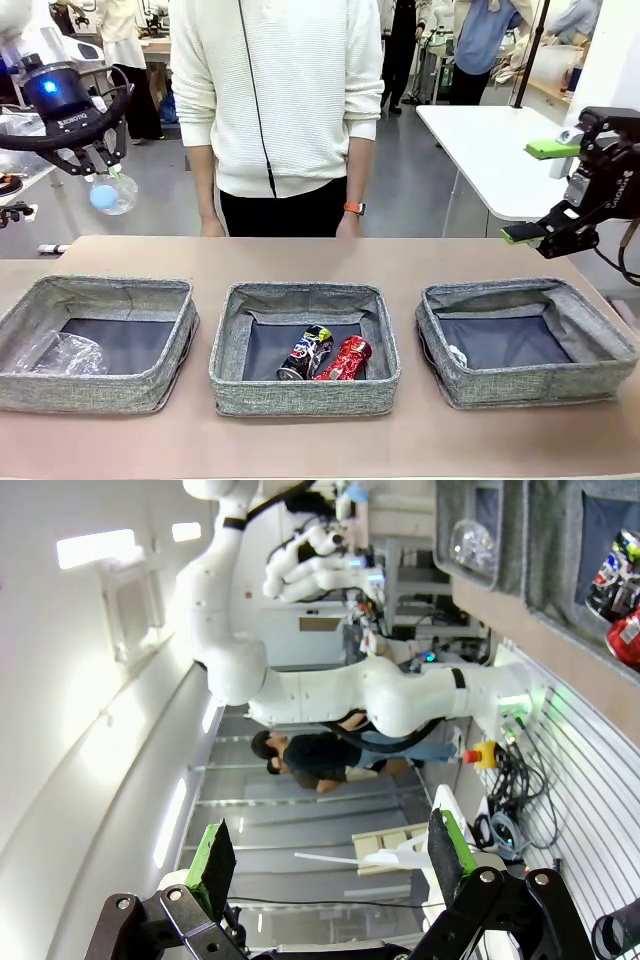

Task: Sort the waste into the appropriate baskets.
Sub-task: Pick up the waste item pointed out by the person.

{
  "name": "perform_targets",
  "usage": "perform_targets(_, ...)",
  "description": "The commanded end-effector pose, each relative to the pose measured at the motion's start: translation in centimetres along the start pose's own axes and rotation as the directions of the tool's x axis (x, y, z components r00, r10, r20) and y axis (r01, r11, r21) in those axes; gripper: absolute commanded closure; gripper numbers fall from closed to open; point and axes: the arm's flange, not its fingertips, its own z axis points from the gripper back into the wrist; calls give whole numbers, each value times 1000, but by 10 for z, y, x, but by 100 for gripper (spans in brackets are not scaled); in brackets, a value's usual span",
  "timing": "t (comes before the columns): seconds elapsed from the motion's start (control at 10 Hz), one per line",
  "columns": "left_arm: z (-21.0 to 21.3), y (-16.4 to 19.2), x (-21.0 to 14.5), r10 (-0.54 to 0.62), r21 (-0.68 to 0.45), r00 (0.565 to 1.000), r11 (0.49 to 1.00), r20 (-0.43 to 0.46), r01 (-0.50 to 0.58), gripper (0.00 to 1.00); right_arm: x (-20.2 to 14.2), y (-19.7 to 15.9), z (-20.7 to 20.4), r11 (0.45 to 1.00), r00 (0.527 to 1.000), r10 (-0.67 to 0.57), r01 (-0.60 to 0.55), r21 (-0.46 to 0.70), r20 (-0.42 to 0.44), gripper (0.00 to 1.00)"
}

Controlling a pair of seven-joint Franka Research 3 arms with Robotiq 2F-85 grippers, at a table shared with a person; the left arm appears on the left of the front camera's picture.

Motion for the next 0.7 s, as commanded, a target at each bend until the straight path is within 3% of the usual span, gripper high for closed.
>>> perform_targets(0.0, 10, 1, -21, -75, 66, 997, 995, 7, 74, 100, 1, 4, -1, 1000, 1000, 5, -5, 9, 6, 0)
perform_targets(0.1, 0, 0, 0, 0, 0, 1000, 1000, 0, 0, 81, 1, 4, -1, 1000, 1000, 5, -5, 9, 6, 0)
perform_targets(0.2, -6, -7, 1, -115, -17, 993, 993, -28, 115, 81, 1, 4, -1, 1000, 1000, 5, -5, 9, 6, 0)
perform_targets(0.4, 22, -57, -53, -231, 32, 962, 973, 144, 229, 81, 1, 4, -1, 1000, 1000, 5, -5, 9, 6, 0)
perform_targets(0.5, 37, -94, -95, -313, 76, 926, 950, 211, 303, 81, 1, 4, -1, 1000, 1000, 5, -5, 9, 6, 0)
perform_targets(0.6, 45, -125, -129, -362, 98, 903, 932, 232, 349, 81, 1, 4, -1, 1000, 1000, 5, -5, 9, 6, 0)
